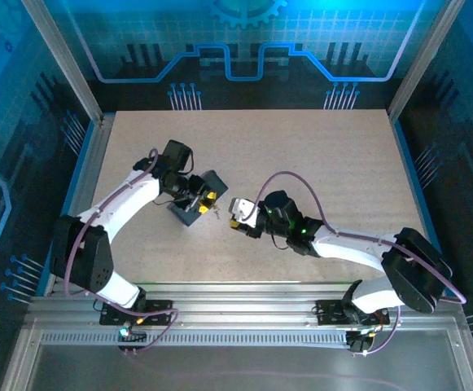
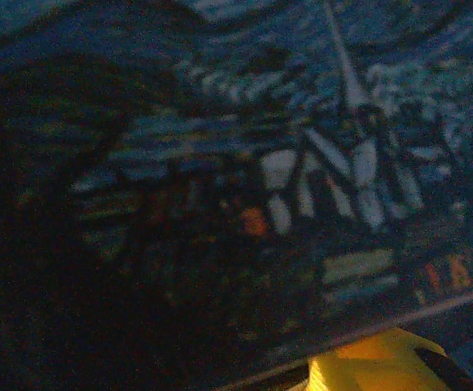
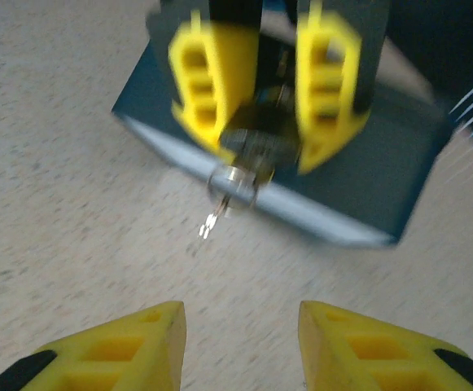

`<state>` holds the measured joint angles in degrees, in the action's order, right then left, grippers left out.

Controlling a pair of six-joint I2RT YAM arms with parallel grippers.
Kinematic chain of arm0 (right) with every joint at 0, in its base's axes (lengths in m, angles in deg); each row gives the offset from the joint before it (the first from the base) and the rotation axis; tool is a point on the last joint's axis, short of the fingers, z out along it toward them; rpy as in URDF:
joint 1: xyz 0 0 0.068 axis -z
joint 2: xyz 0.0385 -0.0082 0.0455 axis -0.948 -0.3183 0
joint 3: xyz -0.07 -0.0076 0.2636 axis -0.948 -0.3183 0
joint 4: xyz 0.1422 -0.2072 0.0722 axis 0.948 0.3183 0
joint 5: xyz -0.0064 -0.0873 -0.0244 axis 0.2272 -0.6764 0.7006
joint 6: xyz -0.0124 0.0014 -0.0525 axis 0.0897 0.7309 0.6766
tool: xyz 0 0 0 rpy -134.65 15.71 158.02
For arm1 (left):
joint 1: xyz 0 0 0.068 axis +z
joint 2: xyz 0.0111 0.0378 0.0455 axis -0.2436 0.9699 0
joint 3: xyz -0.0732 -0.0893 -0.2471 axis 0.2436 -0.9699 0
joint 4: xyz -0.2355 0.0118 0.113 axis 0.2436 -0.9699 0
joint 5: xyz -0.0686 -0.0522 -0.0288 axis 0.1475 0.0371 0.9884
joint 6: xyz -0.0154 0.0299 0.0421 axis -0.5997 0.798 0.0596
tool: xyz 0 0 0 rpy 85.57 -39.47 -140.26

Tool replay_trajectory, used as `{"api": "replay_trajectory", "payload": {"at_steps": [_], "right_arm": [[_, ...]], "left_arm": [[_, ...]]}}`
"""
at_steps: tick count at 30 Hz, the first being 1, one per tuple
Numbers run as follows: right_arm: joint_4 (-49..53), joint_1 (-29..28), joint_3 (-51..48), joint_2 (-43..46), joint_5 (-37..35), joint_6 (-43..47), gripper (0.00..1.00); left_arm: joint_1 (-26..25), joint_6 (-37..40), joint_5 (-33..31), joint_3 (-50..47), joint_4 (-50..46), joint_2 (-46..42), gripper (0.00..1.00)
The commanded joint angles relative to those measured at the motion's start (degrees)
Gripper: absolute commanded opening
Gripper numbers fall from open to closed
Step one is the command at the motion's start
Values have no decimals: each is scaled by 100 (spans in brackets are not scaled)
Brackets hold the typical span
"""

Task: Unlock a padlock with a key

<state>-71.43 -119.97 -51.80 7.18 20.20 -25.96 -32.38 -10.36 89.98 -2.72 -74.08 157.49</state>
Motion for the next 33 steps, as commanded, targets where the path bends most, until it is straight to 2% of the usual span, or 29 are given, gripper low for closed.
{"api": "replay_trajectory", "payload": {"at_steps": [1,10,22,33], "right_arm": [[-1150,-192,-98,-144,-589,938,40],[-1331,-473,170,-627,-660,1697,39],[-1734,-473,301,-891,-969,1681,35],[-1763,-473,502,-1207,-1046,1680,15]], "left_arm": [[-68,111,209,340,-74,23,0],[-123,127,208,558,-135,123,0],[-149,131,227,485,-93,34,0],[-167,84,288,419,-14,-24,0]]}}
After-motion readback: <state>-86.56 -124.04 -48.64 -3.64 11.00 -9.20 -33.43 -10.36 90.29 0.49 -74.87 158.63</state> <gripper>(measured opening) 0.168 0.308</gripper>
